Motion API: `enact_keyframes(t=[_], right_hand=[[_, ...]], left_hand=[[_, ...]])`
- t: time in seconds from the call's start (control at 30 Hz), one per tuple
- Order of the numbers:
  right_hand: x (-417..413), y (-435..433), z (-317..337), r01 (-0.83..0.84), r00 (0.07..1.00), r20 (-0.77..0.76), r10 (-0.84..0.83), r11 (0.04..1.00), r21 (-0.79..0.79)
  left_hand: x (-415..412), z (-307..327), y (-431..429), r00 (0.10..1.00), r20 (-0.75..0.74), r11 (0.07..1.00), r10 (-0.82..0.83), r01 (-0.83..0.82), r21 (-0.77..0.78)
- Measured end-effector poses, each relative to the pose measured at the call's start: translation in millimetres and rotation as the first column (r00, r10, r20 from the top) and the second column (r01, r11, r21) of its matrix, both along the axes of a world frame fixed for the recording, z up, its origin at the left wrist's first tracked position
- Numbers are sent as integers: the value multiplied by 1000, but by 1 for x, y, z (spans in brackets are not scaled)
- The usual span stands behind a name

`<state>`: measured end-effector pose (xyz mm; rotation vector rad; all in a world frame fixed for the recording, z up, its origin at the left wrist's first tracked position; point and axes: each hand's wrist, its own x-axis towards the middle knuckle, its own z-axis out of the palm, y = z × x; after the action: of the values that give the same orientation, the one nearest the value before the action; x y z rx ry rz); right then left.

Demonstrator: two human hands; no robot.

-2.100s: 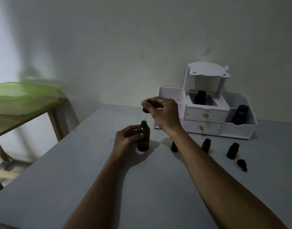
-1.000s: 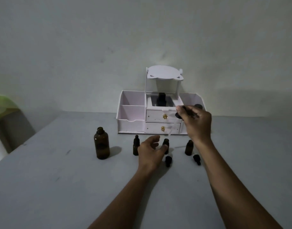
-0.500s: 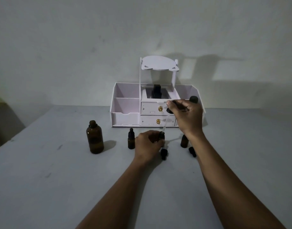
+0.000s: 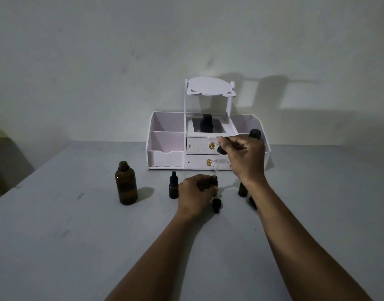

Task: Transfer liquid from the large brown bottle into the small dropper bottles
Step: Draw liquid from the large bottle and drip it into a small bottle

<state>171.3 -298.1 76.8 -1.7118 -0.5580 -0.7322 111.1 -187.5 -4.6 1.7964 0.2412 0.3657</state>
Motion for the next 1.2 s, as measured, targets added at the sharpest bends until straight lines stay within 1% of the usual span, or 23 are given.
enact_keyframes(t=[0.23,0.37,0.43,0.53,0.6,0.67,0.77,0.83,0.87,0.97,1.03,1.1,1.13,1.2], right_hand=[[-3,0,0,4,1000,-14,-4,1000,4],[-6,-1,1,-3,1000,-29,3,1000,9],[-8,-2,4,-8,999,-39,9,999,39],[-8,-6,10,-1,1000,-29,5,994,109],[-11,-7,14,3,1000,-11,-1,987,158],[-13,-7,19,11,1000,4,-13,977,215],[-21,1,30,-37,999,28,30,959,280],[-26,12,36,-80,997,44,70,947,311],[-30,20,39,-109,994,48,99,939,325],[-42,48,47,-205,979,68,194,916,346],[-49,67,51,-264,964,77,254,898,353],[-53,87,54,-313,949,71,309,878,361],[-54,96,54,-333,941,68,332,872,359],[-57,112,52,-361,930,64,363,865,348]], left_hand=[[-3,2,0,1000,7,1000,-12,12,-17],[-7,4,-4,999,15,999,-49,49,-21],[-9,6,-5,999,4,999,-43,43,-32],[-13,9,-1,1000,4,1000,-22,22,10],[-21,13,4,999,9,999,-43,43,28],[-35,17,11,997,49,995,-58,53,89],[-67,31,31,982,184,991,-47,22,134],[-84,41,50,951,307,992,22,-60,115],[-90,46,62,926,369,986,85,-131,100],[-100,54,102,815,491,936,307,-352,-2],[-100,55,129,760,502,887,413,-461,-32],[-98,50,155,749,458,857,480,-511,-62],[-96,45,167,761,424,858,491,-506,-86],[-94,33,182,813,355,885,462,-448,-125]])
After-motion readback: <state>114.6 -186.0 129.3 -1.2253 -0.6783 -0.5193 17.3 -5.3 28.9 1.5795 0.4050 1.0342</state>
